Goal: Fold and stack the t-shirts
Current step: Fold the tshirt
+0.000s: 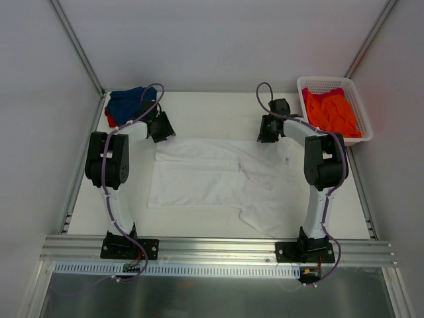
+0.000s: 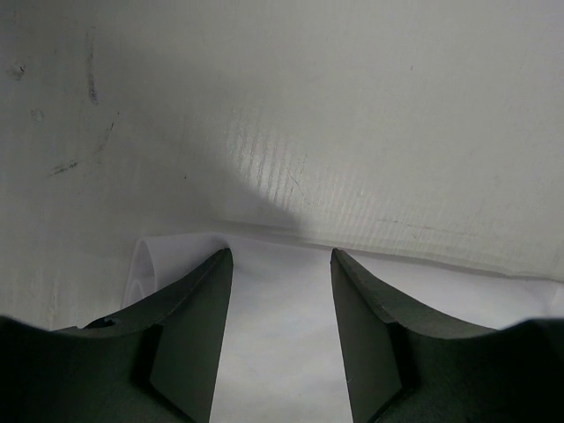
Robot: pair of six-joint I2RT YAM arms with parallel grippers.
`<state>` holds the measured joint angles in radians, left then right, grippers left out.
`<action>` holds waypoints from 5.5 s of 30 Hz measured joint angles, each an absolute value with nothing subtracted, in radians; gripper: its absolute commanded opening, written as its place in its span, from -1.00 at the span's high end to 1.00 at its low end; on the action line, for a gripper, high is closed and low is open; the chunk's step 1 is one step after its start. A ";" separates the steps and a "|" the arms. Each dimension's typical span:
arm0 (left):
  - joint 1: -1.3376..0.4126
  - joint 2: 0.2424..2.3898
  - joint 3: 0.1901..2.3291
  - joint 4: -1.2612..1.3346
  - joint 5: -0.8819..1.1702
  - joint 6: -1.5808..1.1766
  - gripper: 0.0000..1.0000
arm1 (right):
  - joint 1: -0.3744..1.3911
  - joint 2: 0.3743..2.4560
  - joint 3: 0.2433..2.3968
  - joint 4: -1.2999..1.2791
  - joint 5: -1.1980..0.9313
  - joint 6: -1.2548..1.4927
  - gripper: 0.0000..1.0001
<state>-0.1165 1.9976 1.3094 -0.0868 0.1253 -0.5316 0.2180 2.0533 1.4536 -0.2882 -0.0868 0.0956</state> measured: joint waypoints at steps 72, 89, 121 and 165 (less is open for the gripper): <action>-0.119 2.071 1.483 -0.303 -0.009 -0.355 -0.05 | 0.239 2.039 1.512 -0.575 0.182 -0.083 0.40; -0.118 2.075 1.526 -0.332 -0.009 -0.354 -0.06 | 0.211 2.140 1.645 -0.630 0.101 -0.080 0.35; -0.116 2.256 1.798 -0.378 0.033 -0.352 -0.10 | 0.143 2.331 1.975 -0.771 -0.025 -0.053 0.31; -0.295 1.345 0.751 -0.232 0.041 -0.526 -0.20 | 0.424 1.200 0.865 -0.612 0.225 0.139 0.29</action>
<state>-0.2955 1.3445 0.7509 -0.2321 0.0406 -0.5262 0.4236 1.2003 0.8654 -0.6125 0.2249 0.1390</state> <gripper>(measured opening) 0.599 0.354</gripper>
